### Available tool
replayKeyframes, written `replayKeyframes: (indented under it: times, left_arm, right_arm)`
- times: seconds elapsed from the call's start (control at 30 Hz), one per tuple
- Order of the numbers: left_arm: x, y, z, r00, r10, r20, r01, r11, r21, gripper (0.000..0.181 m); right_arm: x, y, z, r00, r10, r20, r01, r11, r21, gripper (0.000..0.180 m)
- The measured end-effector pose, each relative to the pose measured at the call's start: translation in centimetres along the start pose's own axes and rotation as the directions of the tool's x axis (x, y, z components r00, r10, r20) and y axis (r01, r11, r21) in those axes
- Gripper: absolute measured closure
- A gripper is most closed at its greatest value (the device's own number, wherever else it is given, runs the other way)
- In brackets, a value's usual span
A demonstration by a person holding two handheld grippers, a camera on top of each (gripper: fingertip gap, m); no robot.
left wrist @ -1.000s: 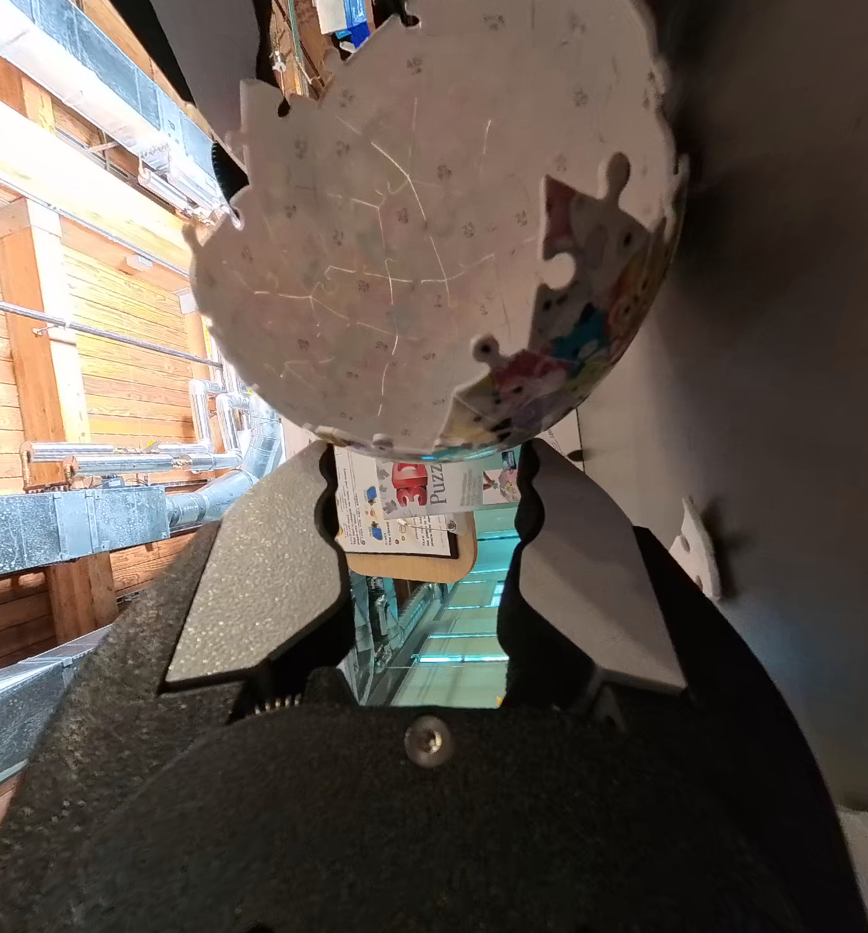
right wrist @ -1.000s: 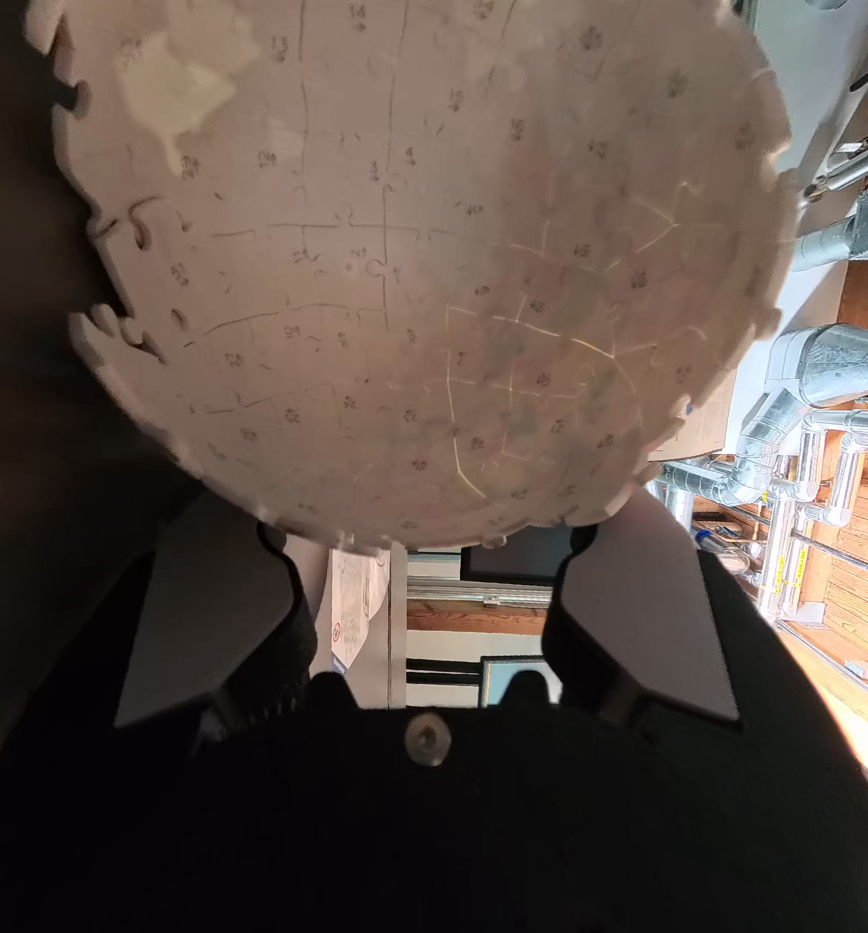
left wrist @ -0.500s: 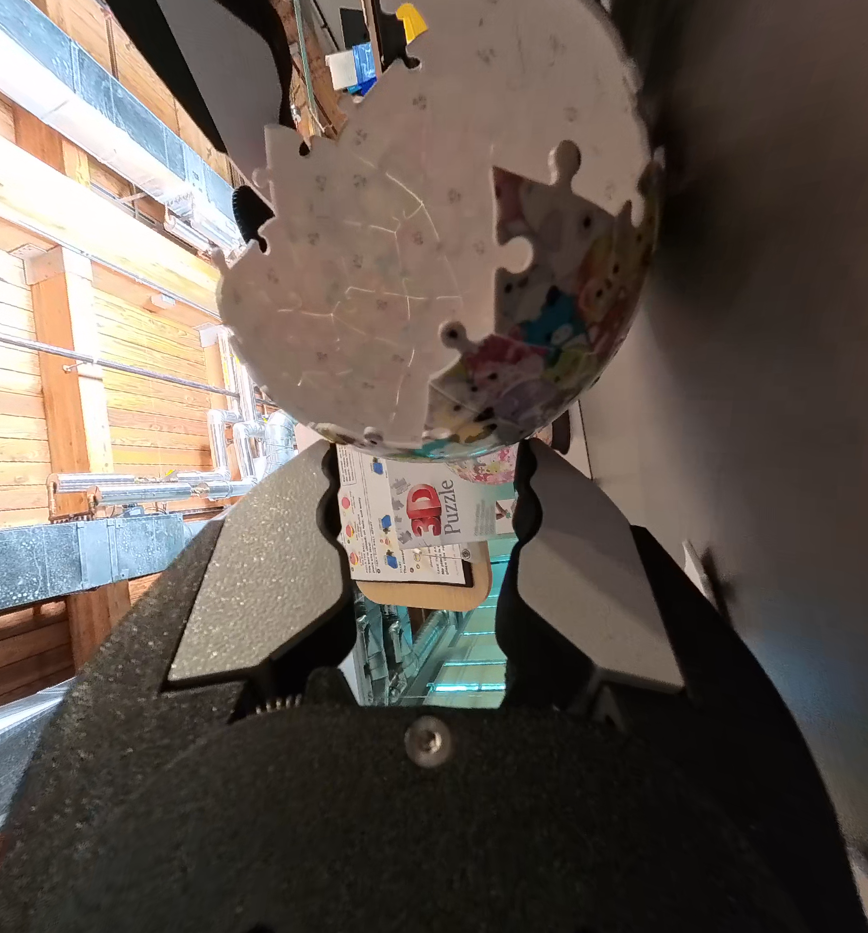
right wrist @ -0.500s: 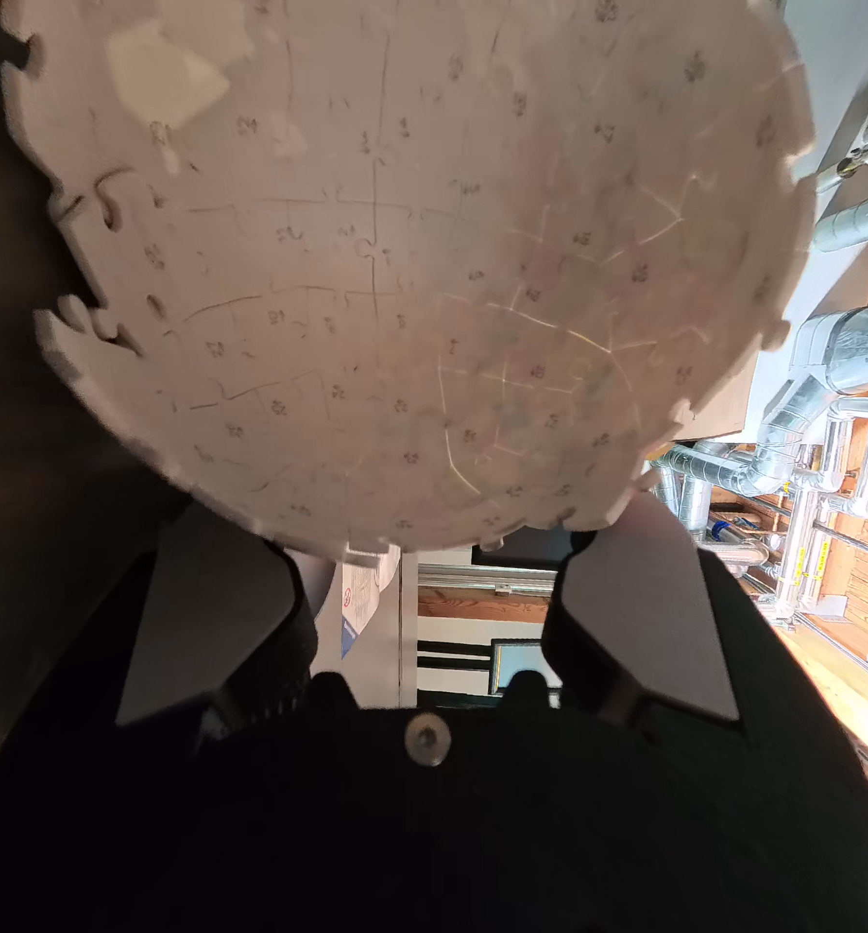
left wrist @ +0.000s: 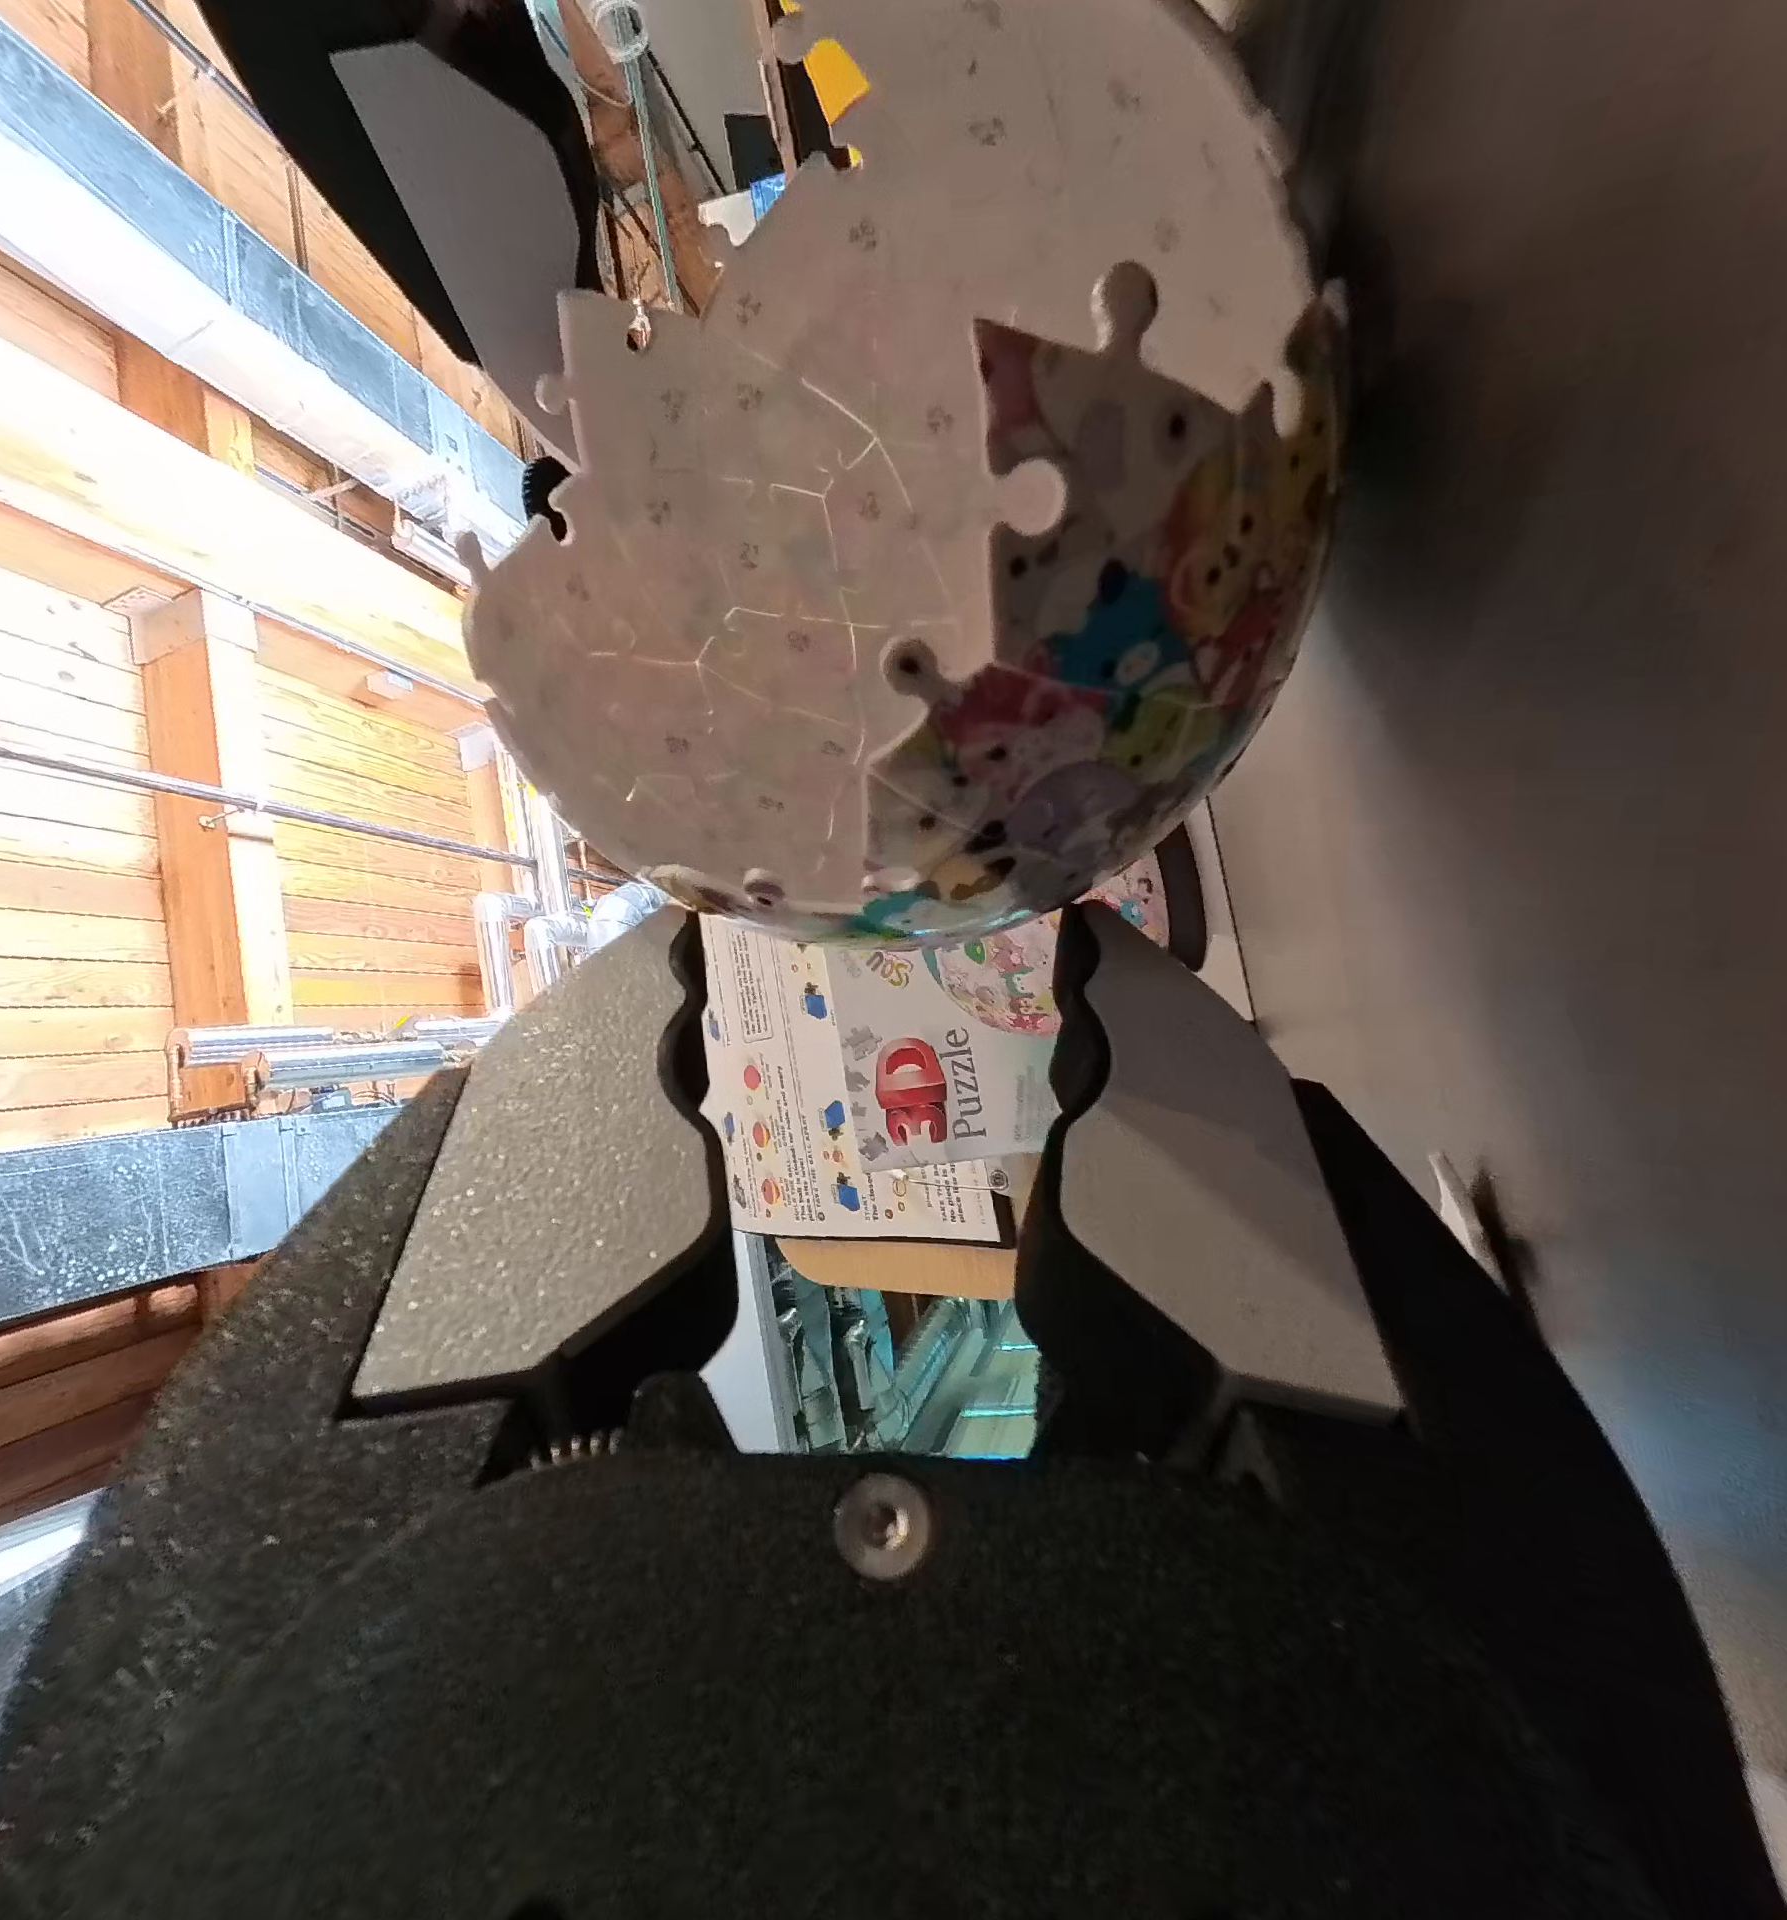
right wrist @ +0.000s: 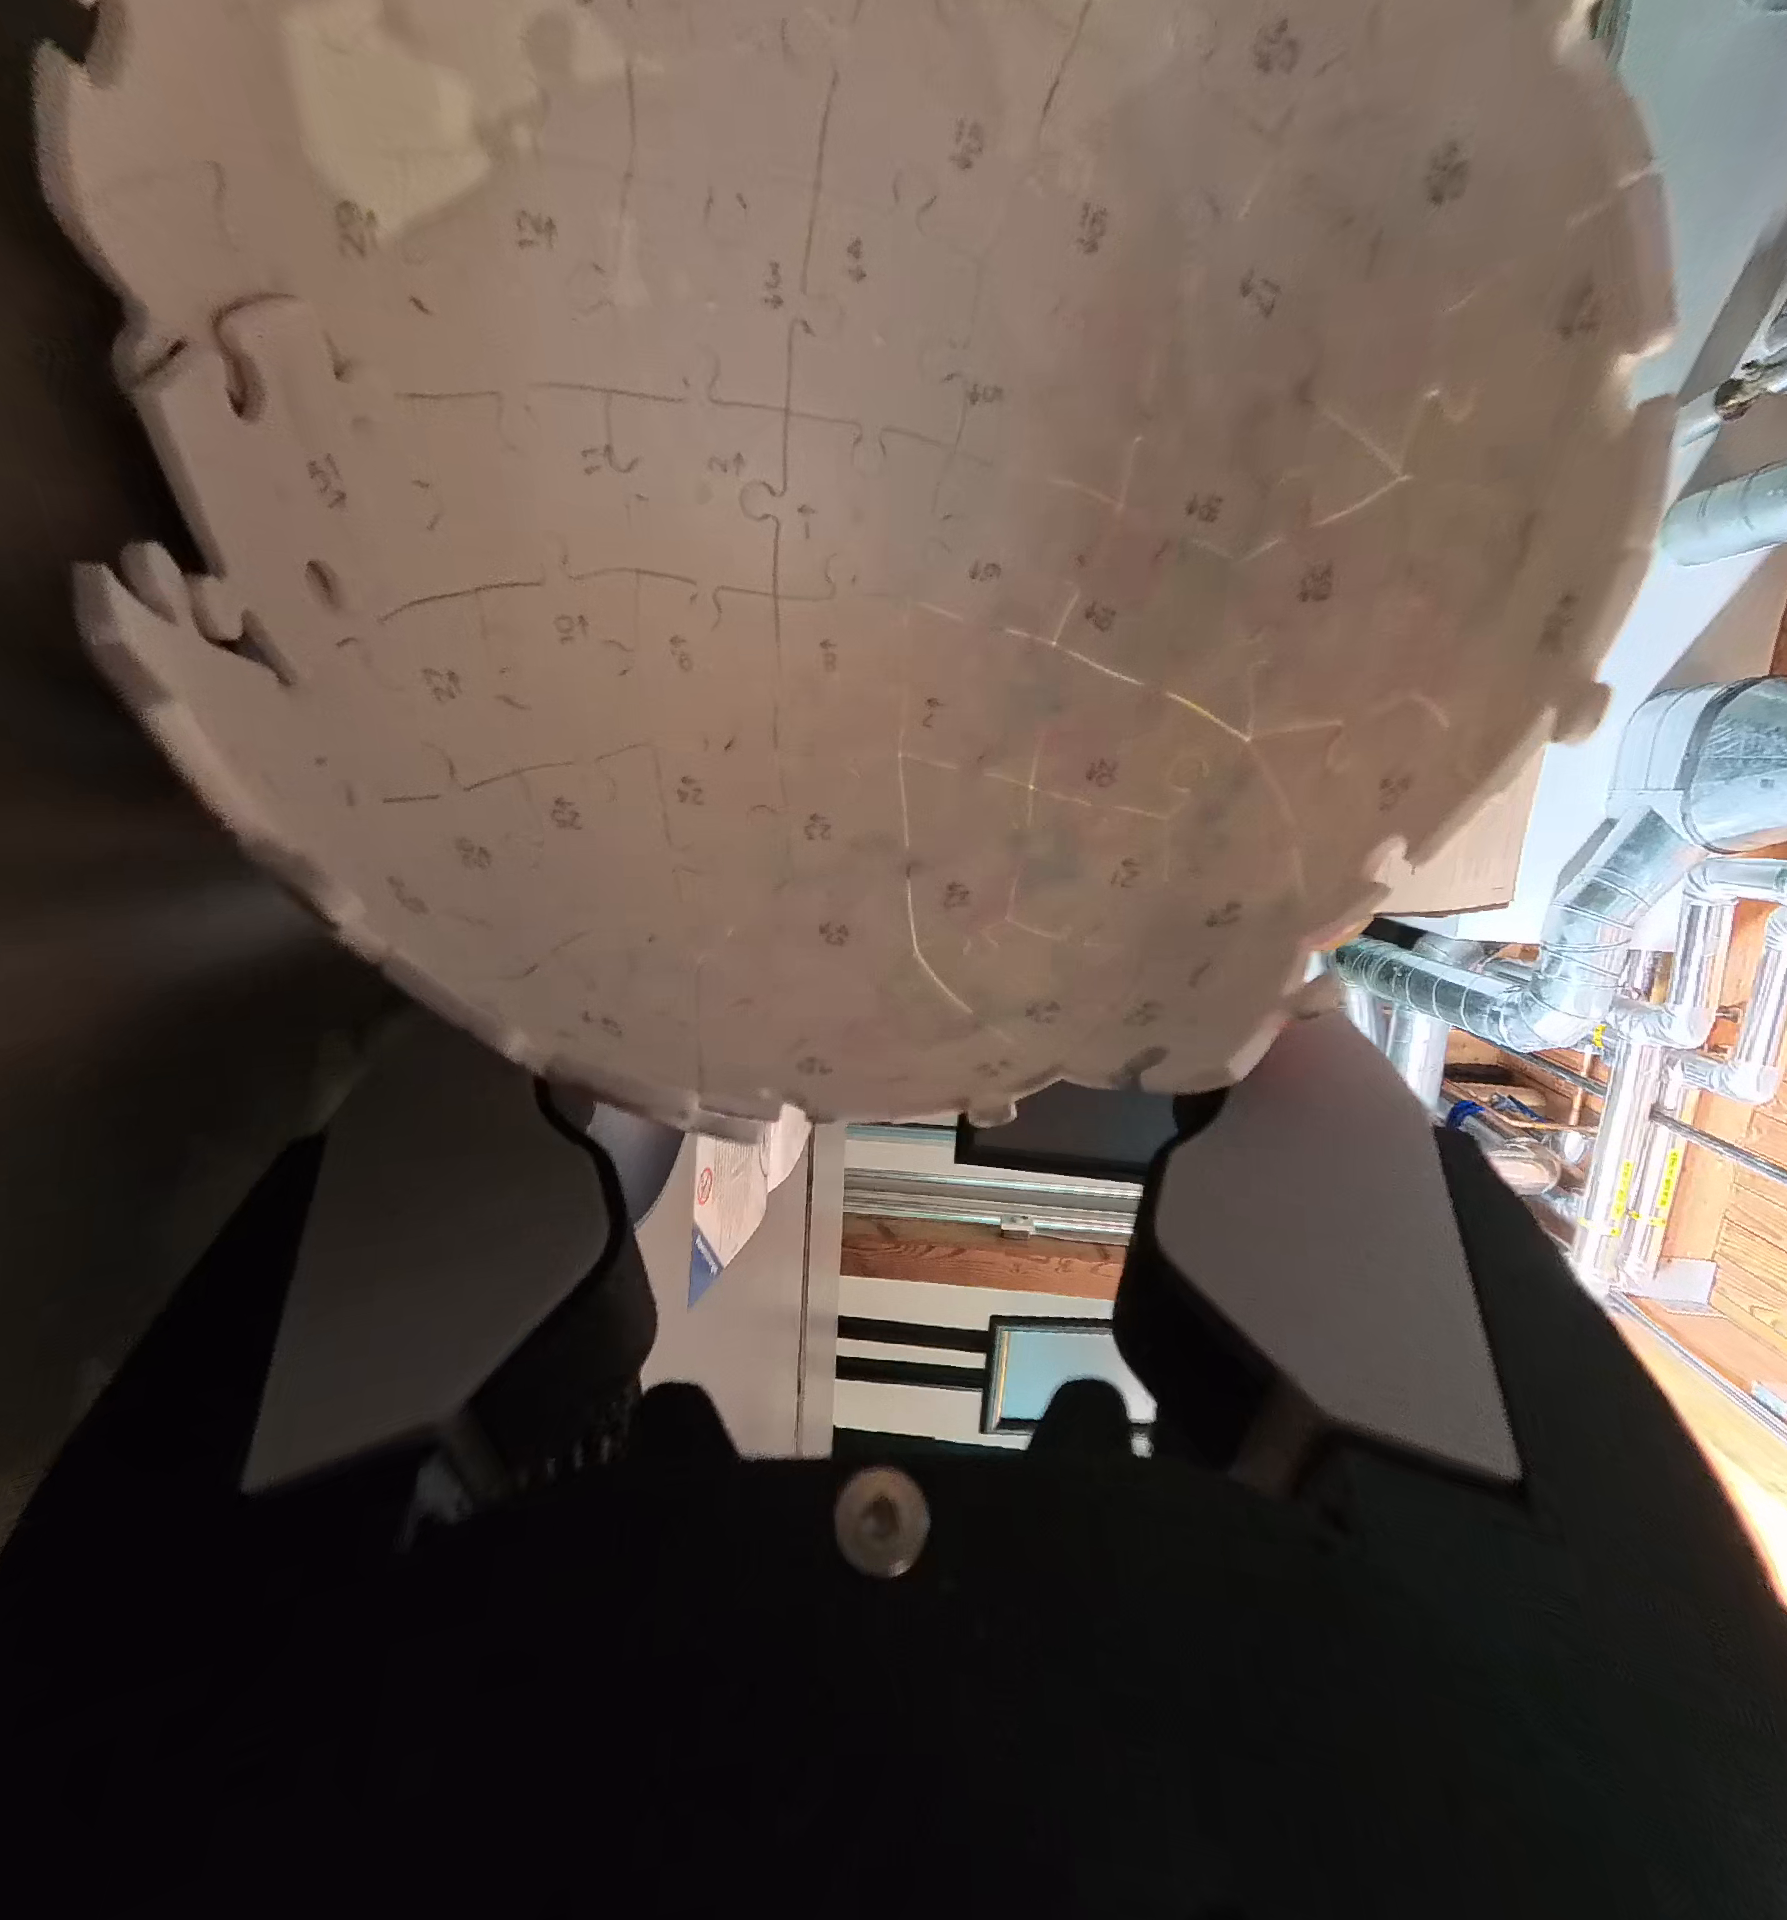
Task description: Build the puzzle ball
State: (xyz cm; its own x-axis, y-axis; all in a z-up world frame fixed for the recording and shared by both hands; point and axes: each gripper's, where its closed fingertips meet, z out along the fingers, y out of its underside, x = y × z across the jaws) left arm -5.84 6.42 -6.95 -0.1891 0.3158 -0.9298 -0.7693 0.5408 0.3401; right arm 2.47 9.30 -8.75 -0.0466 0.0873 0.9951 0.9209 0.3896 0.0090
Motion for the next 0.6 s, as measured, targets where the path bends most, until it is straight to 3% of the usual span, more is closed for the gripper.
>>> replayKeyframes:
  times: [0.6]
  left_arm:
    - [-0.05,-0.42,0.1,1.0,0.015,-0.004,-0.015,1.0,0.028,0.12]
  right_arm:
    - [-0.01,0.77,-0.5,1.0,-0.023,0.003,0.023,1.0,-0.001,0.068]
